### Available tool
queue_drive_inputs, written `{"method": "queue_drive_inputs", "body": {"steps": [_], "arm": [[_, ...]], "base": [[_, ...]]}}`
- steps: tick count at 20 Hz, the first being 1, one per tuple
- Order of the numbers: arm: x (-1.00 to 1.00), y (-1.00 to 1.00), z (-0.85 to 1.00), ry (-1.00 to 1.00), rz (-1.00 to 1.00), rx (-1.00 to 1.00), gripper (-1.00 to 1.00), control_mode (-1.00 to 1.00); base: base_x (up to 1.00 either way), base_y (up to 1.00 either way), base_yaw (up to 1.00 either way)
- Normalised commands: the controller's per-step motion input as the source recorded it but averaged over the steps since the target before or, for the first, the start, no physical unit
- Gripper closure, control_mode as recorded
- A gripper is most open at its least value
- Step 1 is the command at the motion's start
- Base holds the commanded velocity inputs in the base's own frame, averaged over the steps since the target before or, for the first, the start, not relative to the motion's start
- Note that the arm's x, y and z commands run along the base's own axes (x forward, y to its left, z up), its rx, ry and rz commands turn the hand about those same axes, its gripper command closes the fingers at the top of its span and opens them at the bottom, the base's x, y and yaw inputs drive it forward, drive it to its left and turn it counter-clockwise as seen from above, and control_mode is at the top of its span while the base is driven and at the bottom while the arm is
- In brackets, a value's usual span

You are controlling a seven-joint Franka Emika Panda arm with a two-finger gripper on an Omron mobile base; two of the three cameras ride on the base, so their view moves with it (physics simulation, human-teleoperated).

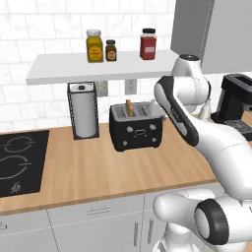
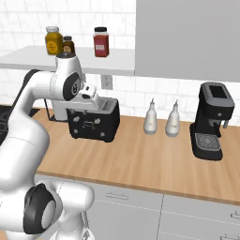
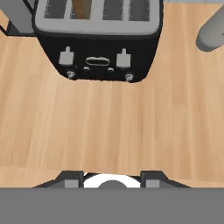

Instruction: Start the toaster. Once the lever pops up, take the bread to the plate on the dining counter.

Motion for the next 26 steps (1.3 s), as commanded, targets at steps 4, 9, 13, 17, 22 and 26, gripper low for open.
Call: {"method": "queue_drive_inputs", "body": {"steps": [4,9,13,17,22,26], "arm": [[0.0,0.03,-0.04,0.0,0.0,0.01,-1.0,-1.0],[0.0,0.21,-0.21,0.0,-0.05,0.01,-1.0,-1.0],[0.0,0.31,-0.28,0.0,-0.23,0.04,-1.0,-1.0],[0.02,0.21,-0.35,0.0,-0.32,0.14,-1.0,-1.0],[0.02,0.14,-0.31,0.0,-0.38,0.25,-1.0,-1.0],[0.21,0.06,-0.27,0.0,-0.25,0.2,-1.0,-1.0]], "base": [[0.0,0.0,0.0],[0.0,0.0,0.0],[0.0,0.0,0.0],[0.0,0.0,0.0],[0.0,0.0,0.0],[0.0,0.0,0.0]]}}
